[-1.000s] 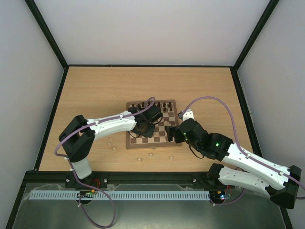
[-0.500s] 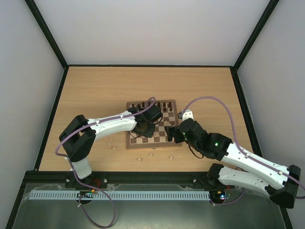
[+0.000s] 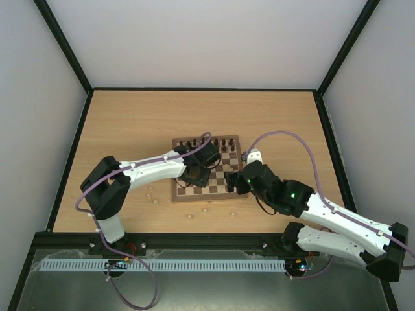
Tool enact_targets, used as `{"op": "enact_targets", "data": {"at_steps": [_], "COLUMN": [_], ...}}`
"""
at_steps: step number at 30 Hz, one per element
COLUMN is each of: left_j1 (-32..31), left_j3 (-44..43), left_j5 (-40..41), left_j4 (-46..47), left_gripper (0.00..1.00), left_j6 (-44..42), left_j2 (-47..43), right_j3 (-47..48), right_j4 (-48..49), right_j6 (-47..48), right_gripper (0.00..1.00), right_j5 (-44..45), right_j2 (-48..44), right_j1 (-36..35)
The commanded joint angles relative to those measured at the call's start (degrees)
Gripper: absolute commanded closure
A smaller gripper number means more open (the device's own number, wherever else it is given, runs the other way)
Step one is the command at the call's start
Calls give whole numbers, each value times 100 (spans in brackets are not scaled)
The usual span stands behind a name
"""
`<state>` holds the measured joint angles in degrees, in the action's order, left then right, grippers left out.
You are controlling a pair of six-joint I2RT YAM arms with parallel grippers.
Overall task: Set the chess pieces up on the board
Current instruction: Place the chess piece on the chessboard, then pick up the chess piece from the chessboard.
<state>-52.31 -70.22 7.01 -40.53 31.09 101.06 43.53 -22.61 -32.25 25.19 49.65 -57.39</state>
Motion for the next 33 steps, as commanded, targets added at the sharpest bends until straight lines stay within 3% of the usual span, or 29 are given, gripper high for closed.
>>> {"op": "enact_targets", "data": {"at_steps": [1,6,13,16,23,28,33], "left_j1": [35,48,118,181,384,549,641], "left_j3": [-260,-260,502,744,1104,1496,1646], "left_j5": [251,537,461,430,613,439,124], "left_j4": [-366,-466,96,332,625,942,1085], "left_gripper": [65,44,20,2,1,1,1], "left_j6": [-4,22,41,70,107,7,-85], "left_j2": [-427,-966,-1875,-2146,-2736,-3212,-3342], "right_j3": [-27,85,502,917,2435,3204,3630], "right_j4": [-142,-235,-336,-474,-1334,-1901,-2287], "right_j6": [-53,-68,39,126,527,644,760], "right_gripper": [1,1,1,1,11,26,30], "right_j5": [163,221,267,246,-981,-1017,-1031], "right_j2": [46,284,1006,1503,3155,4128,4945], "right_j1": [-12,-15,6,106,793,973,1058]}}
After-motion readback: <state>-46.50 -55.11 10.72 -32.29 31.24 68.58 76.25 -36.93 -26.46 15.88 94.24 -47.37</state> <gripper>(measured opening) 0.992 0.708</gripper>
